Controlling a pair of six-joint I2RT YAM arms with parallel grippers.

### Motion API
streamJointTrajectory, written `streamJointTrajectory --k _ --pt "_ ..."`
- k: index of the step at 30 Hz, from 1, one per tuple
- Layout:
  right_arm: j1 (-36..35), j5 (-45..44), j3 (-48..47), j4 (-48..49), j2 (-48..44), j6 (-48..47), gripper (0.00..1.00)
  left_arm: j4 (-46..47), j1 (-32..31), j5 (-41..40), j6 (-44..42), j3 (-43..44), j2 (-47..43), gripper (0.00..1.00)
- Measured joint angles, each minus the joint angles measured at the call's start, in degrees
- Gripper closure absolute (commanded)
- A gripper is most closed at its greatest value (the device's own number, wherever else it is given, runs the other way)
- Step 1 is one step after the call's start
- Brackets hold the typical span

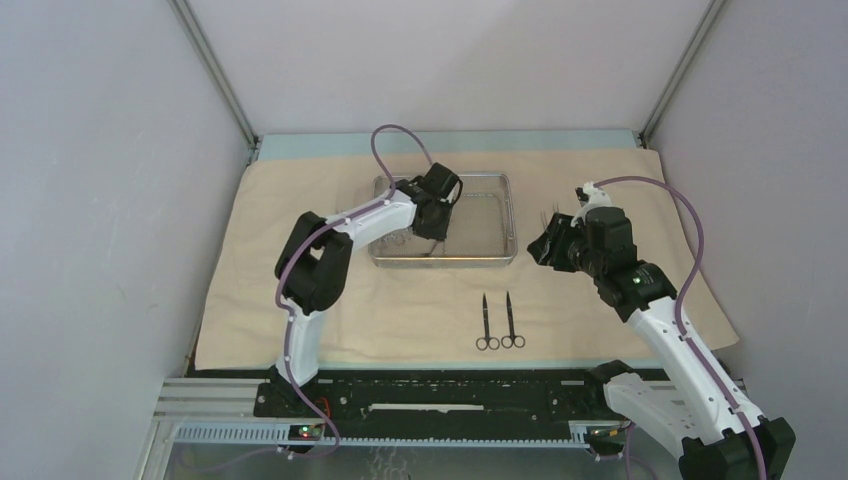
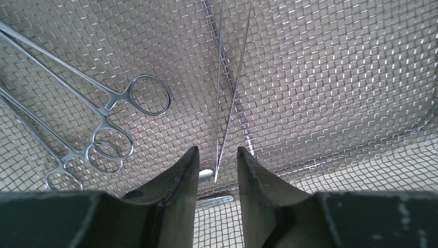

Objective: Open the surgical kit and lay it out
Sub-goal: Pick up the medical item from the container.

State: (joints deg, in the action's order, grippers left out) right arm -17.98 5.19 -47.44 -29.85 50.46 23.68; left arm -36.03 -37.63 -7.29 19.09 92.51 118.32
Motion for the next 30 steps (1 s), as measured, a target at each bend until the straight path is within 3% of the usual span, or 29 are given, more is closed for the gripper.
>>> streamJointTrajectory --k 17,30 --pt "0.0 -0.1 0.0 0.0 0.0 0.0 0.46 1.5 -1.0 -0.3 0.0 -3.4 1.3 0.72" --pt "0.3 -0.2 0.0 0.0 0.0 0.0 0.46 2.0 -1.5 -1.8 -0.1 -3.4 1.4 0.94"
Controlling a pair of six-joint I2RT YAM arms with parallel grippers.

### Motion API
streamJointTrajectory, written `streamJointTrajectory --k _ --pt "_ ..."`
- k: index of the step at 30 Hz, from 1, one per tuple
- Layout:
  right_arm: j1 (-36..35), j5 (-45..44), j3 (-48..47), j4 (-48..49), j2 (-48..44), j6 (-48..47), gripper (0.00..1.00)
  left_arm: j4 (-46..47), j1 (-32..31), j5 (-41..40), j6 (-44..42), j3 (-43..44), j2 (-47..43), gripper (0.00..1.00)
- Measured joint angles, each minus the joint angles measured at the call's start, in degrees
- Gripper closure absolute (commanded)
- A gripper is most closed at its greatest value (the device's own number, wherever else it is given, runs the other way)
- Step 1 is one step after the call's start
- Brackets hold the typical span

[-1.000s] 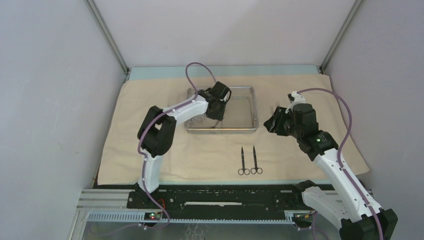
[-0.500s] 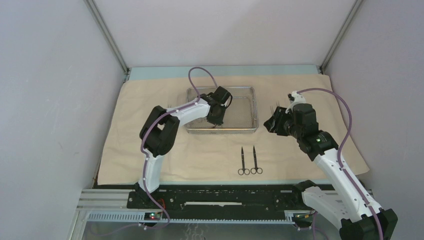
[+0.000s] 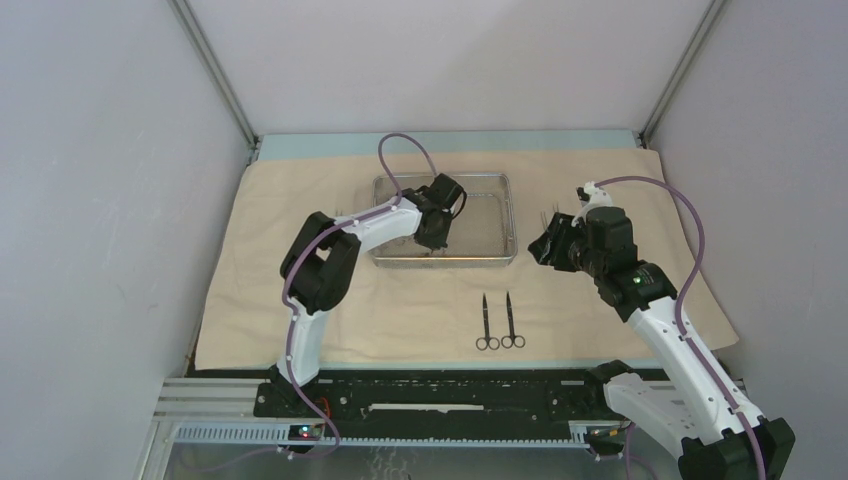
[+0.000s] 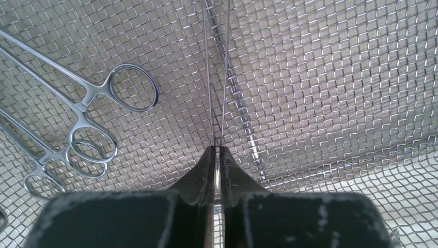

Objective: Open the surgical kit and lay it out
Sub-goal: Pick up the medical item from the container.

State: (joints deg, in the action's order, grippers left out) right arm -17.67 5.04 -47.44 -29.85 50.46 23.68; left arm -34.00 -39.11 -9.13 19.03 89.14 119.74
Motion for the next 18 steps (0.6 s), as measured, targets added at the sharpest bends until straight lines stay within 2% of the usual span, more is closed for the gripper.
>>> streamJointTrajectory --k 6,18 --pt "0.0 0.0 0.0 0.0 0.0 0.0 0.46 0.0 -0.1 -0.1 -0.1 0.0 0.0 1.00" --pt "0.1 0.0 0.0 0.0 0.0 0.0 0.46 0.0 -0.1 -0.2 -0.6 0.0 -0.7 1.00"
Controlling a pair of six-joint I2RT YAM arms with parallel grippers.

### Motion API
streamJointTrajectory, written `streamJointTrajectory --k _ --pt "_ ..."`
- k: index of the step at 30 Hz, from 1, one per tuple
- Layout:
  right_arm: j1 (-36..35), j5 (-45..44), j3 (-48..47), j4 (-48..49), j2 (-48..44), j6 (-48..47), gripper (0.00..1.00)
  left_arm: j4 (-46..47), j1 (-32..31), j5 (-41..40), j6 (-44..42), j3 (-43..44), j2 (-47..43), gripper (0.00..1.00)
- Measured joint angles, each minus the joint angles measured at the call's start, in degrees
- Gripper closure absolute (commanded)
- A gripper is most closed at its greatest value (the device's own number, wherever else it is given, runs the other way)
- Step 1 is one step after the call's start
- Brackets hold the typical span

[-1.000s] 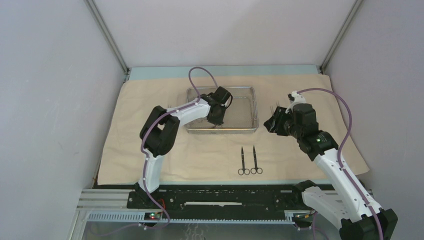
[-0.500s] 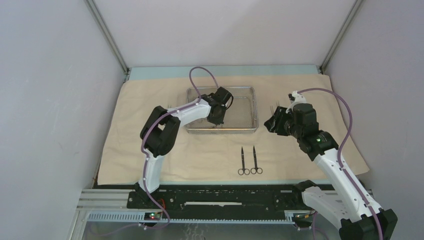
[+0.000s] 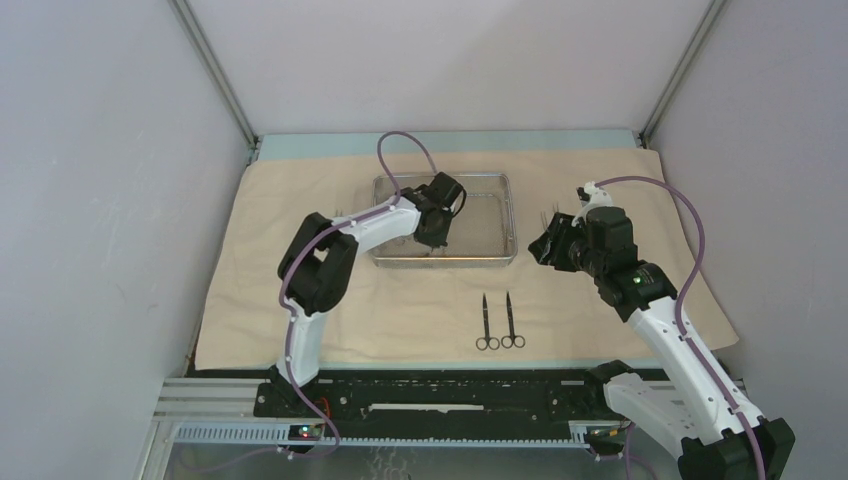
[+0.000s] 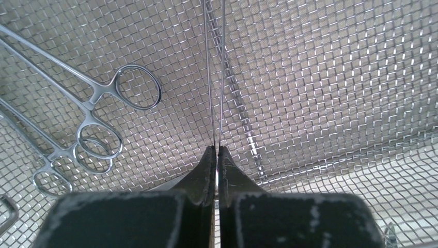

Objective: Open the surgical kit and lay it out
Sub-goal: Pick up the medical item from the container.

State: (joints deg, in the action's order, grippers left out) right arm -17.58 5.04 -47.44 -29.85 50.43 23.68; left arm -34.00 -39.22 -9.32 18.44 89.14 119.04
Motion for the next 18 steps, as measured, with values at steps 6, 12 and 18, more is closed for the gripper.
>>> streamJointTrajectory --k 6,12,18 --pt "0.3 0.0 0.0 0.0 0.0 0.0 0.46 0.0 0.0 -0.6 -0.4 0.0 -2.5 1.00" --pt "0.3 0.0 0.0 0.0 0.0 0.0 0.46 -0.2 0.3 -1.2 -0.5 0.0 -5.4 1.00" --pt "0.4 0.0 0.0 0.0 0.0 0.0 0.46 -0.8 2.0 -2.1 -0.4 -0.2 -11.3 1.00"
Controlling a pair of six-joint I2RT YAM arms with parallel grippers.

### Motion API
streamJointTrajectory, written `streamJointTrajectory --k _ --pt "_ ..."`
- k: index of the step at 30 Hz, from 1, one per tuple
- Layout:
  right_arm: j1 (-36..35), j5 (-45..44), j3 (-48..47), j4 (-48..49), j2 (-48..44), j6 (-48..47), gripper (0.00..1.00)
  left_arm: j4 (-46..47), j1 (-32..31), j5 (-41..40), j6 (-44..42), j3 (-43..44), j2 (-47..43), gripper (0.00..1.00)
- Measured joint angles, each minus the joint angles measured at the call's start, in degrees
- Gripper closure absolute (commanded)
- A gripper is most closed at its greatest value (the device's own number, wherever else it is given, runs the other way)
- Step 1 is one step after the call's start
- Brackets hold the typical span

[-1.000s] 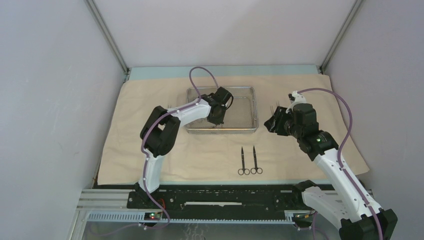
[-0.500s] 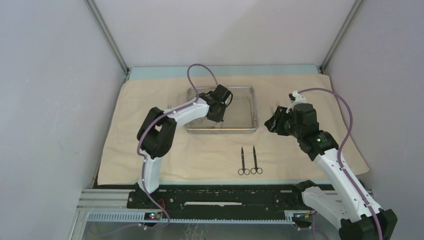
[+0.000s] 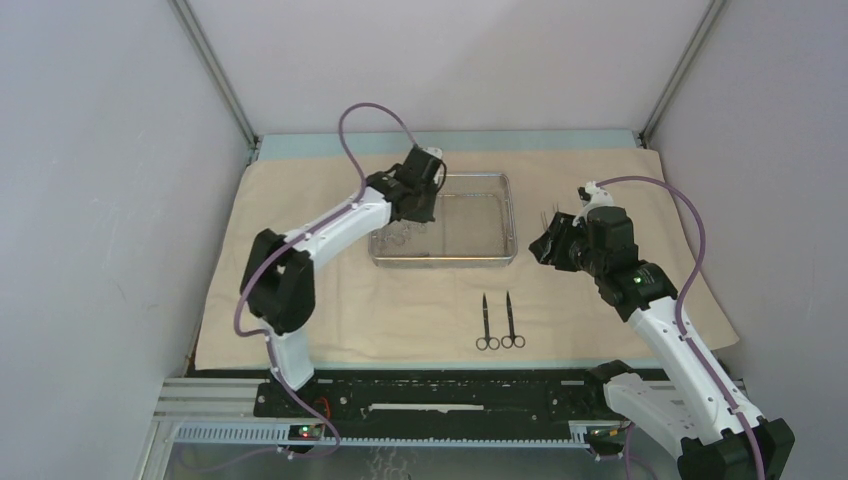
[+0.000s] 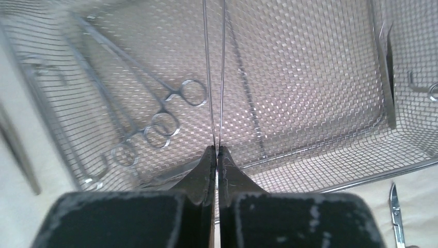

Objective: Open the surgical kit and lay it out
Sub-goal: Pick up the medical item from the container, then place the medical item in the surgical kit.

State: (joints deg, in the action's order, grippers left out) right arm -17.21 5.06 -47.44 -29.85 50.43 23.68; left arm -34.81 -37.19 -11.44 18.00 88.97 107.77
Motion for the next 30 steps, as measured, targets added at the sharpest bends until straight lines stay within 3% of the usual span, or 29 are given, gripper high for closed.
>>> streamJointTrajectory --k 12,20,30 --pt "0.3 0.2 0.0 0.0 0.0 0.0 0.46 1.2 12.4 -2.5 -0.1 -11.4 -15.3 1.00" --pt "0.3 0.7 0.0 0.0 0.0 0.0 0.46 1.3 19.8 -2.7 -1.6 -18.1 -15.7 1.00" --pt "0.4 1.3 0.0 0.0 -0.1 0.0 0.46 3.0 24.1 -1.9 -4.1 -18.6 -11.0 1.00"
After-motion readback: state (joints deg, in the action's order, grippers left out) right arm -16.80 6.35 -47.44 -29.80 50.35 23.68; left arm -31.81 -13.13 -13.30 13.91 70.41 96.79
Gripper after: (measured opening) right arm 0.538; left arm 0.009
